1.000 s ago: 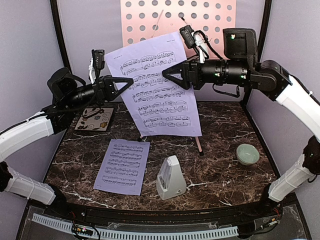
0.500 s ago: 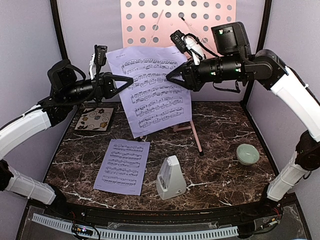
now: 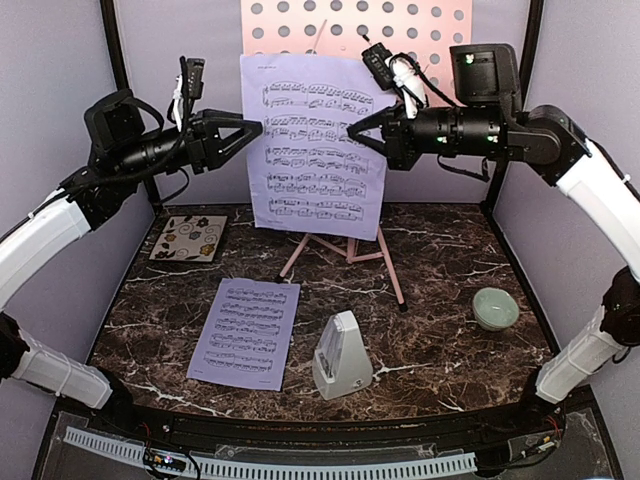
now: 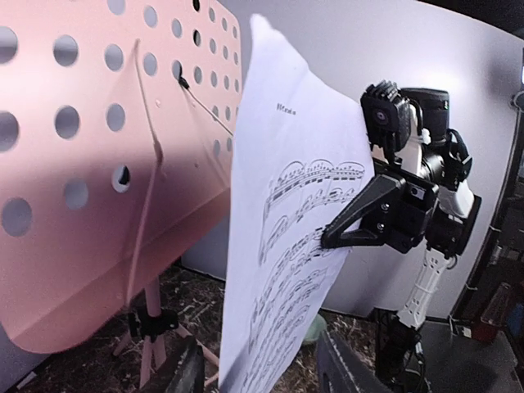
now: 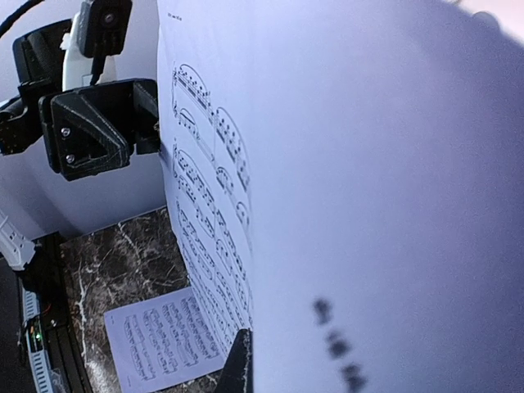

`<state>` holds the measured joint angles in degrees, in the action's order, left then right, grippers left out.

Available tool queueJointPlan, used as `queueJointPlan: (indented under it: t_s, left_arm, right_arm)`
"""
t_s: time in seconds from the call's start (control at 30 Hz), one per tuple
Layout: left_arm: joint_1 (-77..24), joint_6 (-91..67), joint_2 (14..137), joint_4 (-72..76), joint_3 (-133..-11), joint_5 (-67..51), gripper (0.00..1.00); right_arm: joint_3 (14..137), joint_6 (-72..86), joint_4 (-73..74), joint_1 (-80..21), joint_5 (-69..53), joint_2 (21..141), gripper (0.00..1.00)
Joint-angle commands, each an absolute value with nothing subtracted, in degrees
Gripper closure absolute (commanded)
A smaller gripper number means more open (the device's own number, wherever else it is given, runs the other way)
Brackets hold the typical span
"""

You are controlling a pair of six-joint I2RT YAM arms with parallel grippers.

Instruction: Set up the instrument practice props

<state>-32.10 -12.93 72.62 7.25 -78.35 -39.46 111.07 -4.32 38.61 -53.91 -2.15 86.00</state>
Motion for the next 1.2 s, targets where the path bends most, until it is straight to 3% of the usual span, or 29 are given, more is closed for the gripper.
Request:
queueJointPlan:
  t_s: [0.0,0.3,0.67,0.9,1.17]
  left_arm:
    - [-34.5,-5.4,73.5,3.0,-84.8,-27.5,0.50]
    - [-41.6,4.8,83.0,-5.6,-104.0,-7.5,0.47]
    - [-42.3,8.7,84.6,-5.6,-104.6,5.6,0.51]
    - [-42.3,10.5,87.6,-5.4,-107.3,0.6,0.51]
    - [-42.3,10.5,93.2,-5.7,-113.9,-5.6,0.51]
  right_arm:
    - [114.5,-5.0,32.1,-51.2,0.7,83.7,1.00]
    - [119.4,-3.3,28.5,-47.9,4.2,83.7,1.00]
    - [122.2,-9.9,29.1,-47.6,14.3,81.4,1.00]
    - [132.6,-13.7,34.0,-47.6,21.1,86.2,1.00]
    - [130.4,-15.5,33.3,-47.6,23.9,85.5,1.00]
